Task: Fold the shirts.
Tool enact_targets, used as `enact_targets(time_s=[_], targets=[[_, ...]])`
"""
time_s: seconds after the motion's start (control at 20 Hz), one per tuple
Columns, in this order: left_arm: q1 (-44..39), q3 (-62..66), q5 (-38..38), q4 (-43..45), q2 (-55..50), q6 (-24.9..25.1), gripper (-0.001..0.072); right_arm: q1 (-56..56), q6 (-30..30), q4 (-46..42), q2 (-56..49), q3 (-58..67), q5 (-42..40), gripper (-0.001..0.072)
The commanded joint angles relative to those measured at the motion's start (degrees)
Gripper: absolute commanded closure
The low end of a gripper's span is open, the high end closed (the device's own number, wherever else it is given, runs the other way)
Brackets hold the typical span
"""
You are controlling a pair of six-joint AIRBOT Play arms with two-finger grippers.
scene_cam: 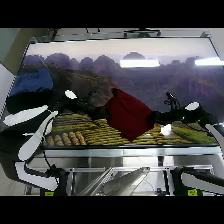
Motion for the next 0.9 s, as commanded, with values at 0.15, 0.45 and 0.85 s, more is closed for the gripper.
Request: enact_targets(time_s=[0.15,0.45,0.85], targets=[[1.8,-4.8,6.2,-6.5,-0.4,0.6,0.0010,0.1,-8.8,8.3,-0.5,0.0,1.2,0.0484],[-6.3,-6.2,14.9,-18.1,-0.4,8.6,0.0253,0.0,-10.0,10.0,-0.5,0.1,3.0,0.0692],[-3.7,7.6,-1.8,-18.3,3.6,4.8,0.0704,-0.1,-10.1,10.8,7.1,6.5,13.3,0.0692]])
